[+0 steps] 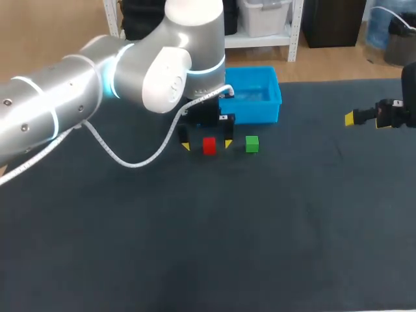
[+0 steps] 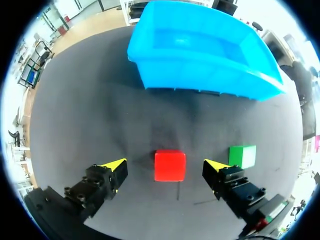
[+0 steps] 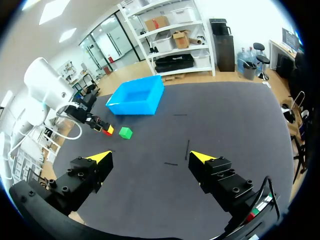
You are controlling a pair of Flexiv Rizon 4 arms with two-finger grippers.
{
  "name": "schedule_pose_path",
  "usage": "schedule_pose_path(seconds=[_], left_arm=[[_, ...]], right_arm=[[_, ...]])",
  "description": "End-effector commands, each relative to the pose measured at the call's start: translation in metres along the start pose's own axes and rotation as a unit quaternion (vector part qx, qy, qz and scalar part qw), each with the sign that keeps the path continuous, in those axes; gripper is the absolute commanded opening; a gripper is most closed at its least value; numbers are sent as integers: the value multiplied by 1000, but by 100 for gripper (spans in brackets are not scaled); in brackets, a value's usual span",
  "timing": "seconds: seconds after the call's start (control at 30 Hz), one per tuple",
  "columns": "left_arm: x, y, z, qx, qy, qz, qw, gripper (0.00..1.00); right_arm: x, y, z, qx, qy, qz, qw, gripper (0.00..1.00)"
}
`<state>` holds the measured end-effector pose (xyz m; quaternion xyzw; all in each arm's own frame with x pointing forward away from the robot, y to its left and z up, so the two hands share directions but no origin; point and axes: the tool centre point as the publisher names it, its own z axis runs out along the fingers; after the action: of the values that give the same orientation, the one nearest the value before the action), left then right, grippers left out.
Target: Use the left arm to pick the red cube and place it into the blue plastic box first, then use the right arm to grasp the green cube and put it into the same blue plastic box after the first action is fully finished.
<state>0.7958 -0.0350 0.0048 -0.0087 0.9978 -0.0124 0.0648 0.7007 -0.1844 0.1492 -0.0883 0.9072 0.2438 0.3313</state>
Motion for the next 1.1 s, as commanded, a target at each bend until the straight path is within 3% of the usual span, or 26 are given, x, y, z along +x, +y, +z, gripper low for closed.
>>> schedule_pose_path(seconds=[0.03, 0.73, 0.9, 1.1], left_arm=[[-4, 1, 3, 4, 3, 0, 1000, 2], [-4, 3, -2, 3, -10, 11, 1000, 0], [-6, 3, -17, 7, -18, 16, 1000, 0], [-11, 5, -55, 20, -36, 27, 999, 0]], right_arm=[[0, 0, 0, 1, 1, 0, 1000, 100], [0, 0, 0, 1, 1, 0, 1000, 100], [0, 0, 0, 1, 1, 0, 1000, 100], [0, 0, 0, 1, 1, 0, 1000, 100]])
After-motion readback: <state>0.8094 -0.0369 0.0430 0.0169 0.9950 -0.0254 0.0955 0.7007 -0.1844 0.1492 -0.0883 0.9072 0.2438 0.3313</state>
